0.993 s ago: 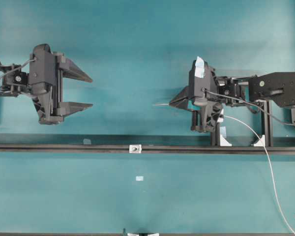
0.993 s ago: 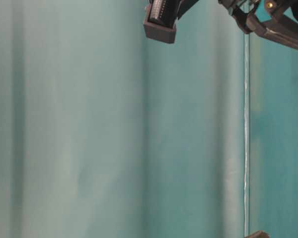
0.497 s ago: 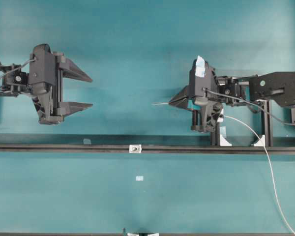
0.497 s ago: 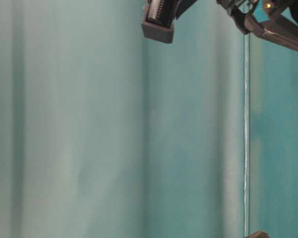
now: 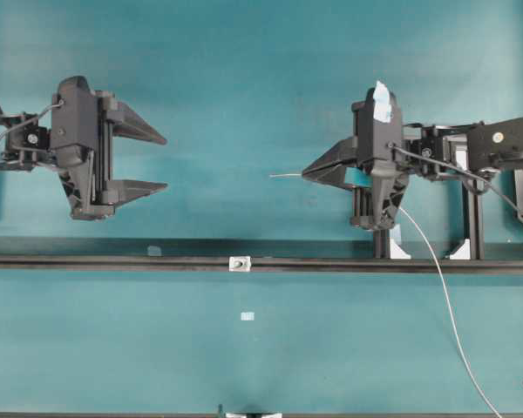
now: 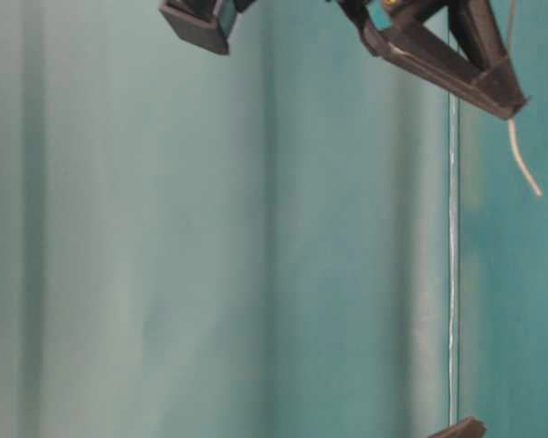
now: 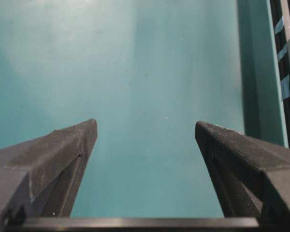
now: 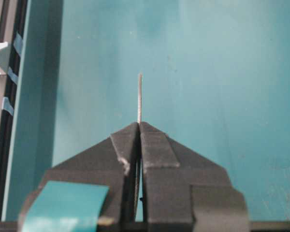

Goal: Insert the wire through the hole in the metal fitting marked with a red label. (retake)
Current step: 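Carry the wire left toward the white bracket on the rail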

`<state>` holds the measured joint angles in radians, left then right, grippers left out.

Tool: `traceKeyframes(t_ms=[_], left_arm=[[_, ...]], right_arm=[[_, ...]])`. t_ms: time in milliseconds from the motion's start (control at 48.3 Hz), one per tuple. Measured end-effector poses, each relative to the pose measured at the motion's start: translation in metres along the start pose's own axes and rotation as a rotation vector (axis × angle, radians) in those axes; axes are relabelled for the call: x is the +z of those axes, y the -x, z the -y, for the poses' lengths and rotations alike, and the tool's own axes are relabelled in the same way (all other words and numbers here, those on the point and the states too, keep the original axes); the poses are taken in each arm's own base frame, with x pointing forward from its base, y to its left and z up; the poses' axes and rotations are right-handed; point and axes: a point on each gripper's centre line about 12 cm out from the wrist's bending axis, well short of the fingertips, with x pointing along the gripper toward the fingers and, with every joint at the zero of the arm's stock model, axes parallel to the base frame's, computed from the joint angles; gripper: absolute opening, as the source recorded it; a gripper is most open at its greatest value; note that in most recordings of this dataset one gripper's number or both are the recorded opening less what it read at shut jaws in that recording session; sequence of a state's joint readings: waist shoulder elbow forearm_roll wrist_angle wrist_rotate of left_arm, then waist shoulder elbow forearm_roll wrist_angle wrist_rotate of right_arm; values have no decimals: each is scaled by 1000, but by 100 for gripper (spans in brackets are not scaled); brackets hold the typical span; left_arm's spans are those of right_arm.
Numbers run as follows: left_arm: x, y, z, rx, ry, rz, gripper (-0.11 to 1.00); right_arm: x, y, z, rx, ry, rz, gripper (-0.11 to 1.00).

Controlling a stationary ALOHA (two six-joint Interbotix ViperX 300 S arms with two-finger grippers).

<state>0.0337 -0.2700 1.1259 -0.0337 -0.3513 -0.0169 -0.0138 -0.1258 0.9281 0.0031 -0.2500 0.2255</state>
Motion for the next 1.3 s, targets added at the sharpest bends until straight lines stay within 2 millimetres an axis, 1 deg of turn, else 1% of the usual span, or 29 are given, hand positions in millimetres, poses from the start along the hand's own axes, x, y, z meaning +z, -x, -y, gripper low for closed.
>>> traceKeyframes(t_ms=[124,310,538,621,786,931,1097,1304], left_arm=[[1,0,0,-1,-1,8,65],[3,-1,4,-13,-5,52,65],[-9,0,15,-52,0,129,64],[-14,0,18,-65,18,152,64],[-21,-6,20,-76,40,185,64],[-27,-13,22,-82,37,203,64],[-30,-25,34,-122,24,266,64],[-34,-40,50,-164,11,299,63]], right_arm=[[1,1,0,1,1,4,2],[-2,2,0,1,-3,3,2],[-7,6,2,6,-33,62,2],[-12,8,1,13,-40,79,2],[-22,8,-6,35,-50,119,2],[-31,3,-16,45,-45,141,2],[-42,-3,-30,38,-13,163,2],[-54,-2,-50,-2,16,200,2]])
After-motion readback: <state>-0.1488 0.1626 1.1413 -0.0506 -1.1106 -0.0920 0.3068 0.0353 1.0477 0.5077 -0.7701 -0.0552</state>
